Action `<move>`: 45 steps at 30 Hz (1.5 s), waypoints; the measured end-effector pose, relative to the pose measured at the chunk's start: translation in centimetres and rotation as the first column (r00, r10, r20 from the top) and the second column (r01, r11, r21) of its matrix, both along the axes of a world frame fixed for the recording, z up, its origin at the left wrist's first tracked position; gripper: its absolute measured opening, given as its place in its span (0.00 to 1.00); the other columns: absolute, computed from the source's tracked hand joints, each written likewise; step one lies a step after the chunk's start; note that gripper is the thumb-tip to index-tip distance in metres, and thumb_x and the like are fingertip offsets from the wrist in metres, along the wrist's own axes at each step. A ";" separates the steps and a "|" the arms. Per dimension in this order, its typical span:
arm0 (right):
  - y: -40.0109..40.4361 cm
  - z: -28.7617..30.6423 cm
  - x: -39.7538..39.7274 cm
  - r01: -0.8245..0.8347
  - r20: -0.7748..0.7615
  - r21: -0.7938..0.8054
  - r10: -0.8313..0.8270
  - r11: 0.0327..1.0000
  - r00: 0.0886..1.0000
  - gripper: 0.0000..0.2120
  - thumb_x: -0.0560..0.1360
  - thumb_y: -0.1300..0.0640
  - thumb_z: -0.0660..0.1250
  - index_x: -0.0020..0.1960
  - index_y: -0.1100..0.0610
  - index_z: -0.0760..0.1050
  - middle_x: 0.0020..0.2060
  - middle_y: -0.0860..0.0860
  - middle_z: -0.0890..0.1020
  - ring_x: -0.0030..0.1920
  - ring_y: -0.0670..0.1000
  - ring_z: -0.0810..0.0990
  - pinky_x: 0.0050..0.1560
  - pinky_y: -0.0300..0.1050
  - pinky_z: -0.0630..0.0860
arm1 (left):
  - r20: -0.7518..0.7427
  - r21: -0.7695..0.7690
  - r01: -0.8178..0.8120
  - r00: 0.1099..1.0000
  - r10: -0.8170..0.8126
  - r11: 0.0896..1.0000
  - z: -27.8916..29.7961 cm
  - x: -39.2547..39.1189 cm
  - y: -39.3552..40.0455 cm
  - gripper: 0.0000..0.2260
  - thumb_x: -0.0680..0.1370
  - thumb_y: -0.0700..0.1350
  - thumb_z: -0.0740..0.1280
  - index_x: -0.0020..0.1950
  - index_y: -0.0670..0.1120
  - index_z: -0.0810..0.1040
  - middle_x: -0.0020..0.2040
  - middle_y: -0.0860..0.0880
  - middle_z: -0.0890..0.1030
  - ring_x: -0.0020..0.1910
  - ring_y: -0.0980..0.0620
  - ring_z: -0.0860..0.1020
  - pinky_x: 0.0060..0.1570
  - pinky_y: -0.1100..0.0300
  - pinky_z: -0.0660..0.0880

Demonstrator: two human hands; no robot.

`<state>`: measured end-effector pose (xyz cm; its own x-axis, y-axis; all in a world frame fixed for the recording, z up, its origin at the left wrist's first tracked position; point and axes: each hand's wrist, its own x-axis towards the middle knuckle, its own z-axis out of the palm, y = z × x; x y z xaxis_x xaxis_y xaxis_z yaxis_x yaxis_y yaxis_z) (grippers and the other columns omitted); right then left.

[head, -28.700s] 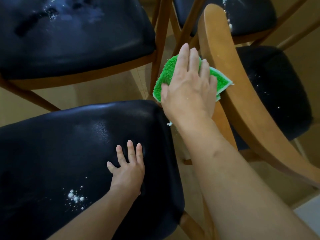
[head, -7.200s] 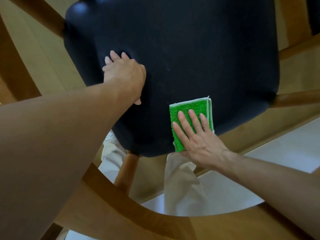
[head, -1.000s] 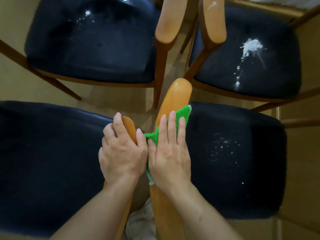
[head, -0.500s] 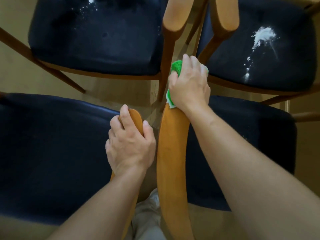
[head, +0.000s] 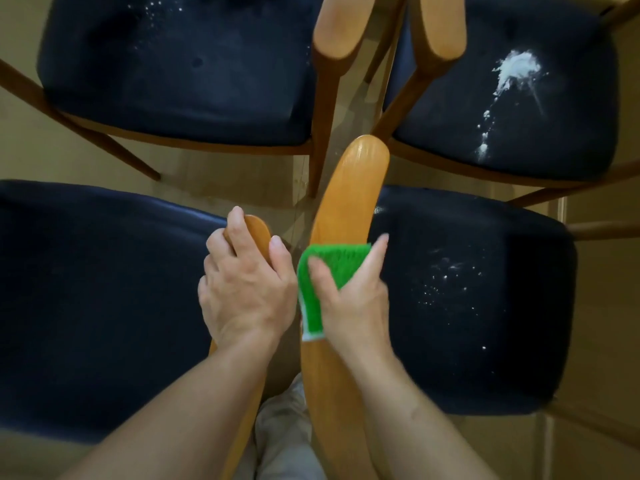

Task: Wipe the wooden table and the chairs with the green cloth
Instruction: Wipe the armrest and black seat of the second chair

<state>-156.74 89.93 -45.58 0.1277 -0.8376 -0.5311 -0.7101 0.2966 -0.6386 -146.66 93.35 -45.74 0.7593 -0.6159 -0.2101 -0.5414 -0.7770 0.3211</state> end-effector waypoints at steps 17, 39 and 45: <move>-7.0 -0.1 3.7 0.095 -0.061 -0.188 -0.108 0.978 0.992 0.41 0.71 0.38 0.70 0.74 0.54 0.54 0.57 0.49 0.73 0.53 0.47 0.77 0.47 0.44 0.79 | 0.009 0.027 0.011 1.000 -0.011 1.000 0.0 0.1 -0.1 0.26 0.80 0.58 0.52 0.75 0.48 0.53 0.63 0.41 0.68 0.55 0.42 0.74 0.51 0.45 0.73; -14.2 -1.1 4.8 0.234 0.035 -0.172 -0.231 0.957 0.972 0.23 0.76 0.36 0.63 0.58 0.55 0.70 0.48 0.49 0.80 0.47 0.49 0.81 0.48 0.49 0.81 | 0.013 0.048 0.012 1.000 -0.013 0.999 0.0 0.0 -0.2 0.26 0.80 0.58 0.52 0.75 0.49 0.52 0.64 0.41 0.67 0.56 0.43 0.73 0.53 0.46 0.72; -4.2 -0.6 0.9 0.206 0.139 0.041 -0.209 0.978 0.968 0.20 0.75 0.37 0.65 0.55 0.51 0.75 0.44 0.46 0.82 0.42 0.41 0.82 0.37 0.34 0.78 | 0.019 0.046 0.019 1.000 -0.020 0.999 0.0 0.0 -0.2 0.26 0.80 0.58 0.52 0.75 0.49 0.53 0.64 0.41 0.68 0.55 0.42 0.73 0.52 0.46 0.72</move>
